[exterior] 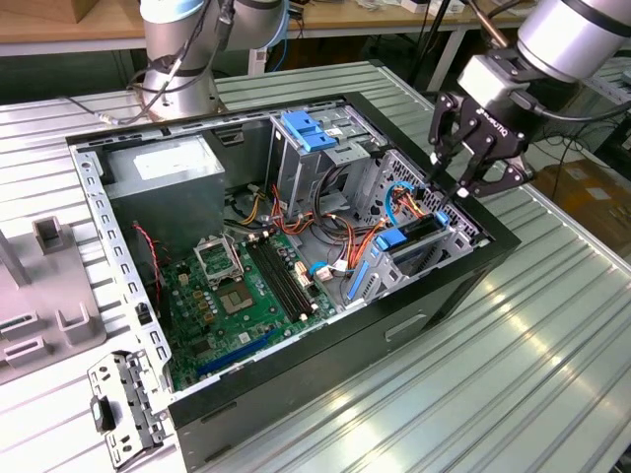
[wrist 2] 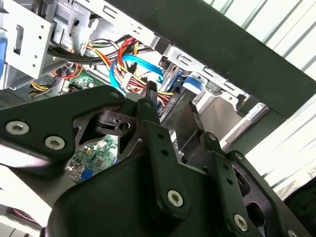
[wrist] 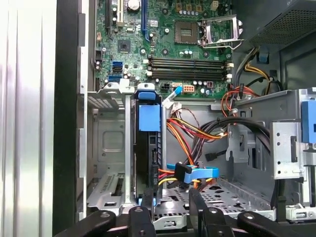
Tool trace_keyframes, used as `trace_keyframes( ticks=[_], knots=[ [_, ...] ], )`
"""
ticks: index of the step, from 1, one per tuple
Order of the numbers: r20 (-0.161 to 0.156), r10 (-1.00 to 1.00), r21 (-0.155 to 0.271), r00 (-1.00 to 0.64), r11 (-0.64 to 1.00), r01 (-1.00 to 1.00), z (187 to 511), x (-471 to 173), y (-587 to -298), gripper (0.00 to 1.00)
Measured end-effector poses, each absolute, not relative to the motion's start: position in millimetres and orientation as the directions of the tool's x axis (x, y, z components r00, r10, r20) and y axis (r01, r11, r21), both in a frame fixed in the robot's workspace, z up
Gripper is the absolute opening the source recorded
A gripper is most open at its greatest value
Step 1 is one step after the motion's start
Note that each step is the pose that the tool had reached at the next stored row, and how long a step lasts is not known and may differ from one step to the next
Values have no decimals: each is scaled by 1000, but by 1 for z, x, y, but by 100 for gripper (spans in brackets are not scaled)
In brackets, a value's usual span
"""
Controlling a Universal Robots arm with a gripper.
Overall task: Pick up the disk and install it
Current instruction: 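Insert the second disk wire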
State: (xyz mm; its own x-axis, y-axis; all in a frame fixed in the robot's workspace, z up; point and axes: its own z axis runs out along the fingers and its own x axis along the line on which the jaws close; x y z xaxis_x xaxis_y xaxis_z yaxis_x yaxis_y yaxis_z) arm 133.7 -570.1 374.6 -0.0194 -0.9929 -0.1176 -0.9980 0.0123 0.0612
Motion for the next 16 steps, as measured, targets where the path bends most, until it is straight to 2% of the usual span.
trace_keyframes(
  ticks=[16],
  knots=[
    [-118,-993,61,-19,12,-998,367,117,-568,42]
  ],
)
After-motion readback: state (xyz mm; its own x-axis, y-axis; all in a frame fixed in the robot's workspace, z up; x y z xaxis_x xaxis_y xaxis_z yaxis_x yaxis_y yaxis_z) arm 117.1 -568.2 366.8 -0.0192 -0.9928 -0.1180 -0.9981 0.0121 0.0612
